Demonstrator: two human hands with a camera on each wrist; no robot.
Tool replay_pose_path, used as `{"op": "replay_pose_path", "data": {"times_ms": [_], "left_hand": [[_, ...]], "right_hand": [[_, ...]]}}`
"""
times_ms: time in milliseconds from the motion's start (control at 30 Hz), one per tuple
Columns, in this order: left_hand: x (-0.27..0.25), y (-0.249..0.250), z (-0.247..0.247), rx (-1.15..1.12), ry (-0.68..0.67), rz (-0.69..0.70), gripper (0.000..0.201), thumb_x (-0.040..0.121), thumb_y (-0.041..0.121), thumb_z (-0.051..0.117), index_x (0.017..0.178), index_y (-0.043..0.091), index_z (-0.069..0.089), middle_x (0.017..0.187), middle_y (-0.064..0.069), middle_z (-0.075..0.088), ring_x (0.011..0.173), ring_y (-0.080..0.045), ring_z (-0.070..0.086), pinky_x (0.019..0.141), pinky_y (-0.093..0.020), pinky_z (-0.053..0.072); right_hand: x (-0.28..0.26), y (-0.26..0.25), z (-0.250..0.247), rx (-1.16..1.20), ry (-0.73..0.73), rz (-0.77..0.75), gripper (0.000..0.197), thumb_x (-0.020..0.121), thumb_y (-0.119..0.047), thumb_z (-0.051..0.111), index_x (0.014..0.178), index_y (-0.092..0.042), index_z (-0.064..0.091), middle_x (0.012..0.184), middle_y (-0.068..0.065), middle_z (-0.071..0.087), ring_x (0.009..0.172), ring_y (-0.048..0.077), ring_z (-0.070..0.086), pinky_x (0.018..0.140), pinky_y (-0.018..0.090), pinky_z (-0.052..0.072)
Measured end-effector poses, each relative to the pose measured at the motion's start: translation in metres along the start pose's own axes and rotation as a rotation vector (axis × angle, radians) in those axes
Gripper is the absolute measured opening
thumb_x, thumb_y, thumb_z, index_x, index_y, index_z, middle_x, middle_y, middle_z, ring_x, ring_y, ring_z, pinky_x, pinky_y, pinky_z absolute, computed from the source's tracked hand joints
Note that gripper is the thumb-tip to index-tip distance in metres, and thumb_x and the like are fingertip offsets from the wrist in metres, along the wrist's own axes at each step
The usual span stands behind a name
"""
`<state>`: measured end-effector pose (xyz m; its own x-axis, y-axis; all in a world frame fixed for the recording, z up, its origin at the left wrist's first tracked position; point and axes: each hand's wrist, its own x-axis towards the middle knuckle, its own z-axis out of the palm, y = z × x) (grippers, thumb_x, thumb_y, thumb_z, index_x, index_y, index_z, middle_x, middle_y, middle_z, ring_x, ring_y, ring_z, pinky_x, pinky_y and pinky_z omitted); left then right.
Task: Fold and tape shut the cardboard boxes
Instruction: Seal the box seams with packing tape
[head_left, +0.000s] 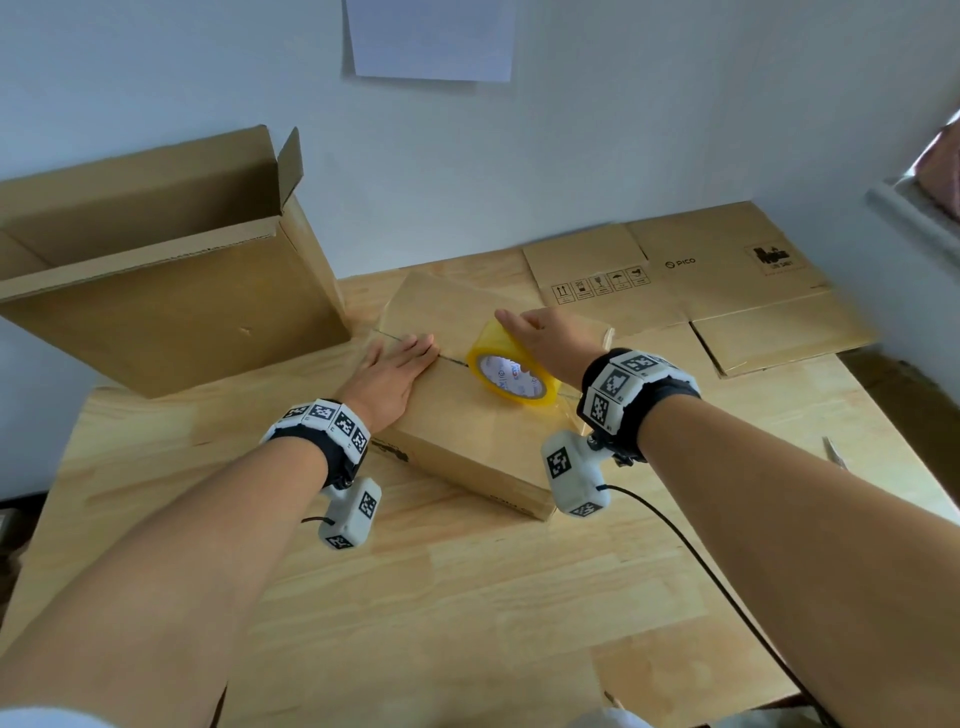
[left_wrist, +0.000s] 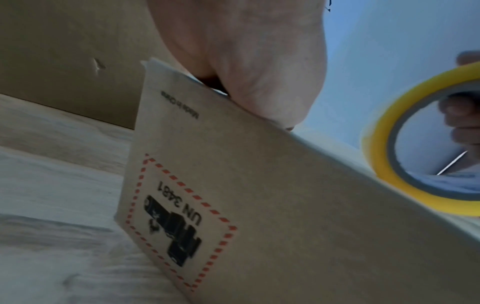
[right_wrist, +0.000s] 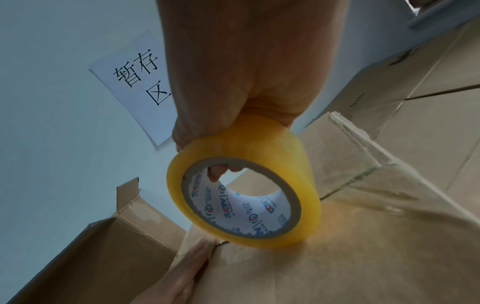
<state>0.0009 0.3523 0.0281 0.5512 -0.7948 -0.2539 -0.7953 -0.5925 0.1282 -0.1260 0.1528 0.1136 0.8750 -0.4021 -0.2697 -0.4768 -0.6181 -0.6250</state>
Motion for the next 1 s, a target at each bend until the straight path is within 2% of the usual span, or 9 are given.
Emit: {"op": "replay_pose_path", "data": {"times_ms": [267, 400, 500, 600, 667, 733, 800, 867, 1000], "left_hand": [[-0.001, 0.037, 0.0, 0.031, 0.015, -0.101, 0.062, 0.096, -0.001, 0.026, 0.152, 0.01, 0.003, 0.16, -0.003, -0.006, 0.147, -0.016, -0.004, 0.118, -0.034, 0.001], [-0.001, 0.058, 0.002, -0.009, 0.025, -0.142, 0.059, 0.097, 0.001, 0.025, 0.152, 0.009, 0.004, 0.16, -0.004, -0.006, 0.147, -0.014, -0.003, 0.119, -0.033, 0.003], [-0.003, 0.064, 0.0, -0.044, 0.004, -0.195, 0.059, 0.098, 0.003, 0.026, 0.152, 0.011, 0.004, 0.16, -0.002, -0.006, 0.147, -0.012, -0.005, 0.119, -0.037, 0.004], [-0.003, 0.069, -0.004, -0.07, -0.04, -0.275, 0.059, 0.098, 0.004, 0.025, 0.153, 0.017, 0.005, 0.16, 0.003, -0.007, 0.147, -0.01, -0.005, 0.118, -0.046, 0.006], [-0.002, 0.074, -0.005, -0.102, -0.065, -0.362, 0.057, 0.1, 0.014, 0.024, 0.153, 0.025, 0.005, 0.16, 0.01, -0.007, 0.146, -0.01, -0.005, 0.114, -0.058, 0.005], [-0.002, 0.081, -0.004, -0.165, -0.073, -0.451, 0.054, 0.101, 0.042, 0.02, 0.151, 0.036, 0.002, 0.157, 0.02, -0.009, 0.146, -0.01, -0.006, 0.105, -0.071, 0.0], [-0.001, 0.087, -0.001, -0.197, -0.076, -0.501, 0.06, 0.094, 0.062, 0.015, 0.15, 0.042, 0.0, 0.155, 0.026, -0.011, 0.146, -0.01, -0.009, 0.099, -0.077, -0.004], [-0.002, 0.091, 0.003, -0.201, -0.04, -0.527, 0.06, 0.093, 0.065, 0.012, 0.149, 0.046, 0.001, 0.154, 0.028, -0.01, 0.146, -0.009, -0.009, 0.097, -0.078, -0.005], [-0.003, 0.093, 0.009, -0.221, 0.019, -0.57, 0.058, 0.092, 0.066, 0.009, 0.148, 0.048, 0.005, 0.154, 0.031, -0.007, 0.146, -0.009, -0.009, 0.096, -0.078, -0.01]], "right_hand": [[0.003, -0.002, 0.001, -0.009, -0.044, -0.047, 0.051, 0.1, -0.047, 0.031, 0.061, -0.013, 0.034, 0.055, 0.001, 0.033, 0.049, 0.014, 0.032, 0.047, 0.025, 0.023], [0.005, -0.002, -0.002, -0.085, -0.079, -0.068, 0.051, 0.1, -0.046, 0.03, 0.072, -0.007, 0.045, 0.057, 0.002, 0.037, 0.05, 0.013, 0.034, 0.042, 0.015, 0.031], [0.006, -0.001, -0.004, -0.116, -0.114, -0.084, 0.055, 0.1, -0.051, 0.025, 0.082, -0.007, 0.053, 0.059, 0.002, 0.039, 0.055, 0.016, 0.039, 0.048, 0.023, 0.028], [0.013, 0.009, -0.007, -0.155, -0.112, -0.099, 0.06, 0.097, -0.058, 0.016, 0.074, -0.015, 0.051, 0.064, -0.001, 0.047, 0.064, 0.018, 0.048, 0.056, 0.027, 0.033], [0.019, 0.017, -0.007, -0.147, -0.123, -0.082, 0.063, 0.093, -0.064, 0.011, 0.078, -0.021, 0.055, 0.071, -0.002, 0.054, 0.075, 0.021, 0.056, 0.072, 0.03, 0.043], [0.022, 0.021, -0.008, -0.136, -0.139, -0.055, 0.072, 0.089, -0.07, 0.01, 0.086, -0.019, 0.061, 0.082, 0.002, 0.061, 0.088, 0.025, 0.061, 0.089, 0.037, 0.046], [0.024, 0.026, -0.011, -0.114, -0.149, -0.027, 0.078, 0.087, -0.073, 0.009, 0.092, -0.018, 0.064, 0.093, 0.004, 0.065, 0.096, 0.026, 0.062, 0.095, 0.041, 0.044], [0.026, 0.034, -0.015, -0.026, -0.155, 0.002, 0.077, 0.088, -0.071, 0.008, 0.104, -0.022, 0.065, 0.112, 0.003, 0.065, 0.107, 0.024, 0.059, 0.102, 0.042, 0.039], [0.031, 0.056, -0.021, 0.034, -0.097, 0.036, 0.054, 0.101, -0.046, 0.019, 0.103, -0.015, 0.063, 0.109, 0.005, 0.061, 0.106, 0.025, 0.056, 0.099, 0.038, 0.04]]}}
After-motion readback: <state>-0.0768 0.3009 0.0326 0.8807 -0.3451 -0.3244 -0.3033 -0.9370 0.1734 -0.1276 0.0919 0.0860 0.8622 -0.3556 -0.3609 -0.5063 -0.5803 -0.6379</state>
